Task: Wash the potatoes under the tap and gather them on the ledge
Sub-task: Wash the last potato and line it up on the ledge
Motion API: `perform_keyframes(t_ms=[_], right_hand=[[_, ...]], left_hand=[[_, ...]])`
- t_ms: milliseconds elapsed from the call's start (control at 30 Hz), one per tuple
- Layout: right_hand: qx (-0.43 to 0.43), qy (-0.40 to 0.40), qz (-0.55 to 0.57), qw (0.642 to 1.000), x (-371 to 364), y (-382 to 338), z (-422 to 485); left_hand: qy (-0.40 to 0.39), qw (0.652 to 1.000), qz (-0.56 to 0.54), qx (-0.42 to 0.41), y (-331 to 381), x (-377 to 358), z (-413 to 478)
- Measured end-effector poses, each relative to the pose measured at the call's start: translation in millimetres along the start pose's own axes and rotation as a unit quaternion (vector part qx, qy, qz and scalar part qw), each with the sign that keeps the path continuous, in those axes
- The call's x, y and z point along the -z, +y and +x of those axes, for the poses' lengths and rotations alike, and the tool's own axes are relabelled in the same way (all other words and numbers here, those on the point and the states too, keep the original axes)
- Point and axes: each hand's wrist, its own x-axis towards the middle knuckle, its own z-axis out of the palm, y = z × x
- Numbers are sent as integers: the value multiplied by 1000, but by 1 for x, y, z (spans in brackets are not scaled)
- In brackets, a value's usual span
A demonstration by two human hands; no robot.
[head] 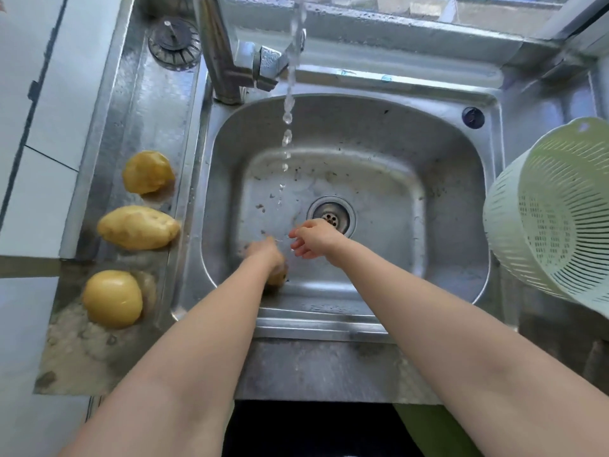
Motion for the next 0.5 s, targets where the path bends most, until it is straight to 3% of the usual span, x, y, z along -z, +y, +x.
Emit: perform_keyframes(t_ms=[100,167,233,333,400,500], right_hand=[[4,-4,-1,1000,2,9,-1],[9,-2,5,1000,3,11,-3],[25,15,20,999,4,7,-10],[85,38,62,994,7,-10,-30],[121,21,97,988,8,-27,-45],[173,14,148,974,2,-55,-67]], left_hand=[[25,999,-36,-3,-3,-4,3],[27,978,-206,3,-5,0,-1],[37,924,-381,-3,-1,12,-14],[48,836,-545,-37,13,42,-44],[31,785,-616,-55,21,60,-62],[-1,741,-669,-60,30,80,-94]])
